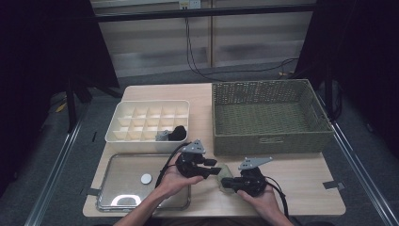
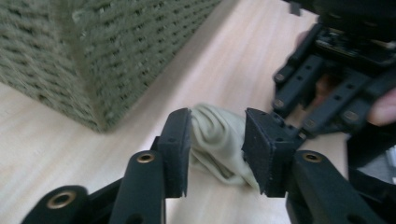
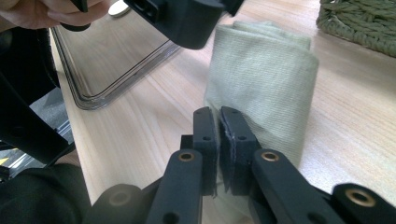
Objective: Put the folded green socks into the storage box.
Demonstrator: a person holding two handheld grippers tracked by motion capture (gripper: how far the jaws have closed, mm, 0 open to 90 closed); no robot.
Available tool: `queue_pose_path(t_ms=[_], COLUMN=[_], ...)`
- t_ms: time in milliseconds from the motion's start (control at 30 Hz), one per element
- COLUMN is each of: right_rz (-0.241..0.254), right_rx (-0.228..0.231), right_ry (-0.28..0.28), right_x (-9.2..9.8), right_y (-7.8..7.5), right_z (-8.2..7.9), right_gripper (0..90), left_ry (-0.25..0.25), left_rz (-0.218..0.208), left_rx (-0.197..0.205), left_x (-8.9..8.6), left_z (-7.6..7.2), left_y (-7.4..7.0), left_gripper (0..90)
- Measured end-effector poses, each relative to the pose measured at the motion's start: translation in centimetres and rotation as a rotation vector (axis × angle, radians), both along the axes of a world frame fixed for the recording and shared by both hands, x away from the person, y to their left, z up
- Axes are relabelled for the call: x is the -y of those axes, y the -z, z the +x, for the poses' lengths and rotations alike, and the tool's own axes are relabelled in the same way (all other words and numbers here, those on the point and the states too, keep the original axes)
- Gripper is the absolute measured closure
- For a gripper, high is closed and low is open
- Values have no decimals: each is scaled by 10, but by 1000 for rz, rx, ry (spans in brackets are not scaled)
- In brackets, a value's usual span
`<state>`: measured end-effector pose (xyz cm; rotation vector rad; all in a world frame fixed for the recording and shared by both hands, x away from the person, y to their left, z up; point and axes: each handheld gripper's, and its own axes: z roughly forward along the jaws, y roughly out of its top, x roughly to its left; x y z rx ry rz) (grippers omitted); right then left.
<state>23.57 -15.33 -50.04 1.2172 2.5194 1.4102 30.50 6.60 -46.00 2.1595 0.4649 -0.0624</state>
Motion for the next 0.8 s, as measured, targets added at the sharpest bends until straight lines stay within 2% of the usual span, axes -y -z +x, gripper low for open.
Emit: queue_pose_path(t_ms=[67,200,267,300,333,400,433,533,633,700,800], right_rz=[2,-7,-11,-8,-10,-14,-14,-13,-30,-31,-15], right_rx=[1,2,-3,0,-3,-2,-6,-4,6,4,-8], right_ry=[-2,-7,-13,-19,-17,-24,-23,-21,-9,4,23], right_x=[1,1,1,2,2,3,4,6,9,12,18], right_y=[0,0,-1,-1,-1,-1,-1,-3,-6,-7,-7], right_z=[0,-1,-1,0,-1,-1,-1,-2,-3,-5,-6], right_gripper=[852,852,851,851,851,849,847,820,796,787,768], left_ry=[2,-4,18,22,15,25,21,26,38,39,42], left_rz=[32,49,103,105,89,105,89,117,128,120,129], left_rx=[-5,-40,-16,-36,-47,-52,-50,-45,-41,-47,-48], left_x=[8,16,19,18,18,18,18,19,19,19,19], left_z=[3,11,11,12,13,14,13,12,9,9,8], left_y=[6,20,26,28,30,30,31,31,31,33,32], left_gripper=[553,494,480,477,475,454,454,457,462,460,453])
